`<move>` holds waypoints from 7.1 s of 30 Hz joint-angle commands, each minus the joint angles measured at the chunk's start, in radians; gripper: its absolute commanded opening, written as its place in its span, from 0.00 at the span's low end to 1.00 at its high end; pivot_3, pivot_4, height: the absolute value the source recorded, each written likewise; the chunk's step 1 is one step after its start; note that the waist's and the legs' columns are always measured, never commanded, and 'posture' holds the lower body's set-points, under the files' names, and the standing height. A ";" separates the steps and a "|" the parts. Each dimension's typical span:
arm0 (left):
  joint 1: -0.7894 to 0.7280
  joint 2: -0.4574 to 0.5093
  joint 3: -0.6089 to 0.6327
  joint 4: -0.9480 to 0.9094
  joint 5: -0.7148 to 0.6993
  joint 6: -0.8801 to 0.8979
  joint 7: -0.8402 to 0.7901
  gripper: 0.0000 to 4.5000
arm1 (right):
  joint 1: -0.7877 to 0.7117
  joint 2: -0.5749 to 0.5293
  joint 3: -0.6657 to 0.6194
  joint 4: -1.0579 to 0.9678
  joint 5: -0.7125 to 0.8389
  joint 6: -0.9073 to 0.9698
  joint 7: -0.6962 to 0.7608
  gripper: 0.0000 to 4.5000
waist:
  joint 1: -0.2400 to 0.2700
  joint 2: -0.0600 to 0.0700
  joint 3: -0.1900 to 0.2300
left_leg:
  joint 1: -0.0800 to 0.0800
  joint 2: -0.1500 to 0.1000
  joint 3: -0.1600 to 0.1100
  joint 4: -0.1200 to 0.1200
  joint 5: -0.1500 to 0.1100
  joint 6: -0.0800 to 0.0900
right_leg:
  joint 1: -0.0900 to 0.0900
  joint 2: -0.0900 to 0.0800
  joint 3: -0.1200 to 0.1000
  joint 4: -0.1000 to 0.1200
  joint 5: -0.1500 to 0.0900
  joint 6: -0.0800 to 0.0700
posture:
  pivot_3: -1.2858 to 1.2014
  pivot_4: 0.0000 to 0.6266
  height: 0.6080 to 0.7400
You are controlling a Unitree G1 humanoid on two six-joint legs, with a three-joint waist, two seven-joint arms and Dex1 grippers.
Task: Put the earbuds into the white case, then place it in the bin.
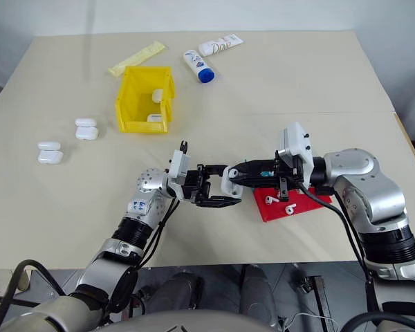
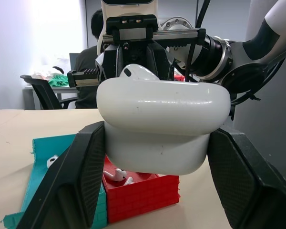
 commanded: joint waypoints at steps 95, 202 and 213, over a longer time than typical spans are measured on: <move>0.409 0.249 0.095 -0.703 -0.091 0.185 0.291 0.62 | 0.527 -0.539 -0.246 -0.406 -0.197 0.280 -0.319 0.68 | 0.027 -0.001 0.004 | 0.000 0.002 0.001 -0.001 -0.001 0.000 | 0.001 0.001 0.000 -0.002 0.000 0.000 | 0.52 0.24 1.00; 0.461 0.258 0.074 -0.750 -0.087 0.160 0.373 0.62 | 0.197 -0.363 0.104 -0.311 -0.353 0.528 -0.294 0.68 | 0.027 0.000 0.005 | 0.000 0.002 0.001 -0.001 -0.001 -0.001 | 0.001 0.001 0.000 -0.002 0.000 0.000 | 0.52 0.24 1.00; 0.454 0.262 0.075 -0.747 -0.088 0.160 0.377 0.62 | 0.185 -0.367 0.126 -0.300 -0.357 0.533 -0.285 0.68 | 0.026 -0.001 0.004 | 0.000 0.002 0.001 -0.001 -0.001 -0.001 | 0.001 0.001 0.000 -0.002 0.000 0.000 | 0.52 0.24 1.00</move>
